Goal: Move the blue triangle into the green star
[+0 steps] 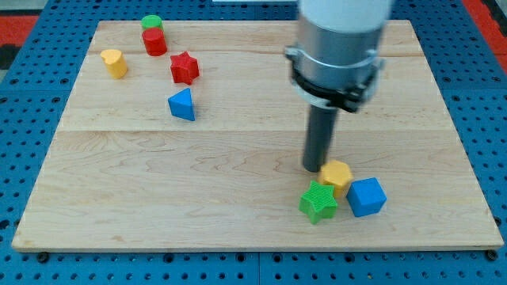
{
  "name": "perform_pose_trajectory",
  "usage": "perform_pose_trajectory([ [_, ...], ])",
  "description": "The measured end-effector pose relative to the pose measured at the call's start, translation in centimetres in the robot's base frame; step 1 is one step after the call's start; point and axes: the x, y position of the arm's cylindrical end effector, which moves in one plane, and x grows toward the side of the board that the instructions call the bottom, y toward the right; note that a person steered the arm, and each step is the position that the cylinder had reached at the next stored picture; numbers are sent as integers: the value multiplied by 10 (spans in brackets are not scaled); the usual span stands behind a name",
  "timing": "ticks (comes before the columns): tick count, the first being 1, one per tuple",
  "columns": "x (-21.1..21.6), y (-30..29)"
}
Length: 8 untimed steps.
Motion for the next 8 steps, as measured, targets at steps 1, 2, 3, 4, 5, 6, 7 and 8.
perform_pose_trajectory([
  [1, -28, -90],
  [2, -40, -208],
  [3, -70, -275],
  [4, -115, -312],
  [5, -133, -256],
  [6, -121, -194],
  [7, -93, -143],
  [8, -102, -118],
])
